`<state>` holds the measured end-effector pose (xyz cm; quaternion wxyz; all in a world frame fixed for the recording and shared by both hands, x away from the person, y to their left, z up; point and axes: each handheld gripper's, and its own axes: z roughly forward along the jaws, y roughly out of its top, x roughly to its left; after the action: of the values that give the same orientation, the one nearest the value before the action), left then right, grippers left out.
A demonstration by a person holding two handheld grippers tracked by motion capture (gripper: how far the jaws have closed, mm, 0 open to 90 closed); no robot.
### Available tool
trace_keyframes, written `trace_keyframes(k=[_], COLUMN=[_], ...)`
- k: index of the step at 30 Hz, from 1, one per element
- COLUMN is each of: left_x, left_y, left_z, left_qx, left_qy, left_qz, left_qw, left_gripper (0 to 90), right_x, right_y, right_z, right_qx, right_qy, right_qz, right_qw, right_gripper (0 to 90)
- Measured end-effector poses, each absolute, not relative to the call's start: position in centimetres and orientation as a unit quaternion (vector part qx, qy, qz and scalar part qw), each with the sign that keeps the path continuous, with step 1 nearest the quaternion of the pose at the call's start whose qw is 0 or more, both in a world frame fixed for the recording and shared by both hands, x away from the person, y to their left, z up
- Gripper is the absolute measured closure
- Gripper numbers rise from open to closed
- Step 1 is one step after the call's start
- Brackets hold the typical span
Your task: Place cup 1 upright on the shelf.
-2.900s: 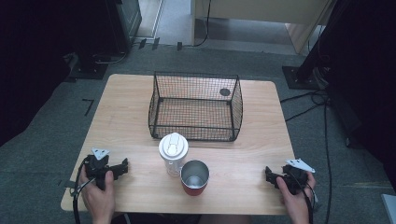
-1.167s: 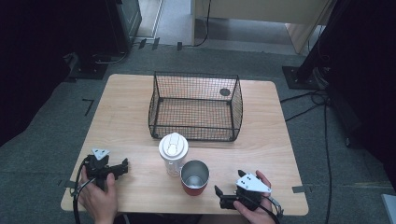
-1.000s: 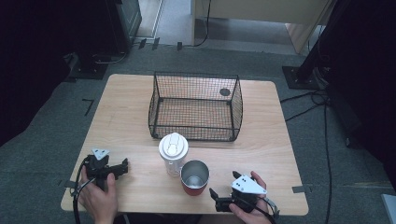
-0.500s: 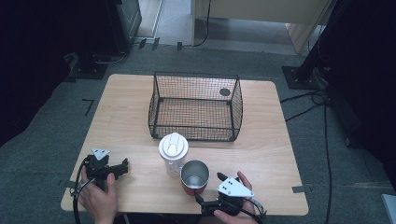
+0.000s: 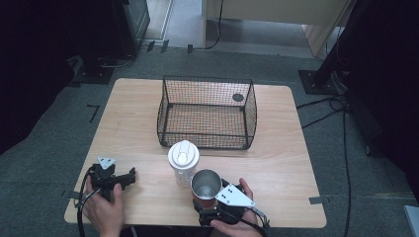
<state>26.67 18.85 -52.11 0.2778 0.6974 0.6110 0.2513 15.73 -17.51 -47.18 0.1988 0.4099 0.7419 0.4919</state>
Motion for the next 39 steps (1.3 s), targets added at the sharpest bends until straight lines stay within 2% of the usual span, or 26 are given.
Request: trace_keyframes(k=[3,9,24,39], left_x=[26.7,26.7,26.7,26.7], left_y=[18.9,18.9,18.9,18.9], left_z=[-52.1,-52.1,-52.1,-52.1], left_qx=[0.698,0.698,0.698,0.698], left_qy=[0.611,0.611,0.611,0.611], left_qz=[0.251,0.251,0.251,0.251], left_qw=[0.278,0.278,0.278,0.278], left_gripper=[0.0,0.0,0.0,0.0], right_x=[16.0,16.0,15.9,16.8], right_y=[-17.3,-16.9,-16.9,-19.6], right_z=[-47.0,-46.9,-46.4,-44.8], right_qx=[0.413,0.415,0.431,0.462], right_qy=[0.738,0.727,0.725,0.696], right_qz=[0.492,0.496,0.48,0.482], right_qw=[0.209,0.229,0.242,0.264], right_gripper=[0.1,6.1,7.3,7.4])
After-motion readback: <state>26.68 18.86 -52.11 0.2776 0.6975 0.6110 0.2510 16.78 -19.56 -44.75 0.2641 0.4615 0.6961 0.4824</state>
